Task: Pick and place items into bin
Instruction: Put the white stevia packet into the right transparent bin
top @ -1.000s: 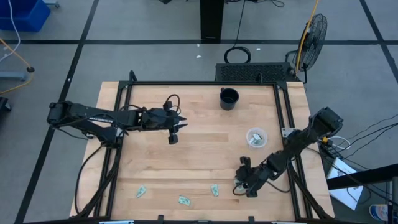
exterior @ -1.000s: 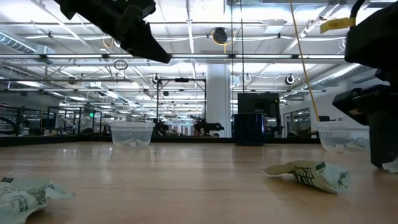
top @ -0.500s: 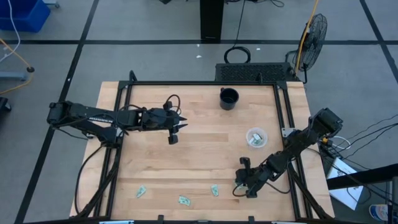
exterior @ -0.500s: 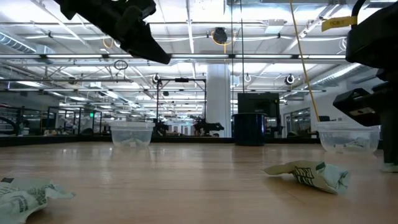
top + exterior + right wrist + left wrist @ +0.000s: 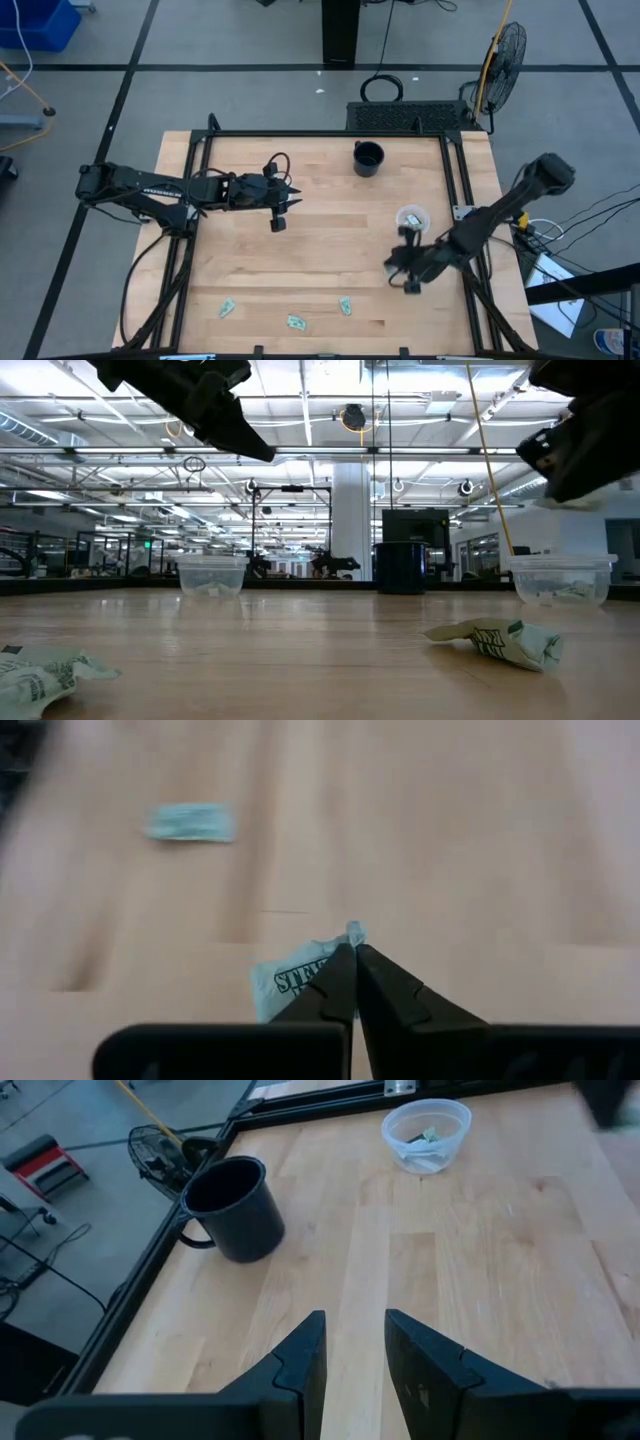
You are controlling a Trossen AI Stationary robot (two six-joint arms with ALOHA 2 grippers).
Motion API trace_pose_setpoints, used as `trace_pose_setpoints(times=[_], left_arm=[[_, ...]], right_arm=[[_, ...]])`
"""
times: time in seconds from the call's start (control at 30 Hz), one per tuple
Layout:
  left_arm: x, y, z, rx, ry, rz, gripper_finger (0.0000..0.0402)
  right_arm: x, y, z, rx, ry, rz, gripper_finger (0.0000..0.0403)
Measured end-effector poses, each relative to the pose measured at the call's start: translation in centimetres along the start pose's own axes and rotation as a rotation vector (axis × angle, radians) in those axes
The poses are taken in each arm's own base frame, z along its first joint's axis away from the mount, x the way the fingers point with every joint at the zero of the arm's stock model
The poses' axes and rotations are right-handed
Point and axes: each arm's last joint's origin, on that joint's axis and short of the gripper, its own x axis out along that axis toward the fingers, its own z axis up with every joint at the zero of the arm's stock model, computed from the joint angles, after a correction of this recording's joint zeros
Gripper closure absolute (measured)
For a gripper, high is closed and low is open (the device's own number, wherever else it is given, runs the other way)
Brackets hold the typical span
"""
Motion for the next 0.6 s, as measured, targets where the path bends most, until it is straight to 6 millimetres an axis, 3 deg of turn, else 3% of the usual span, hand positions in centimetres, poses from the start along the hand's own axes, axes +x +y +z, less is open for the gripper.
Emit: trace_pose_setpoints(times=[0.33,0.47,0.6], left_arm=[[0.0,0.0,0.0,0.0,0.0,0.0,0.0291],[0.0,0.0,0.0,0.0,0.0,0.0,0.0291],[0.0,0.0,0.0,0.0,0.0,0.0,0.0291]], right_arm=[[-4.7,-5.3,-1.3,0.038,0.068,-0.291,0.0402],[-5.2,-6.6,-2.0,0.093,0.142,-0.365,0.0402],[-4.4,-7.7,-3.7,0.137,0.21,-0.433,0.0402]])
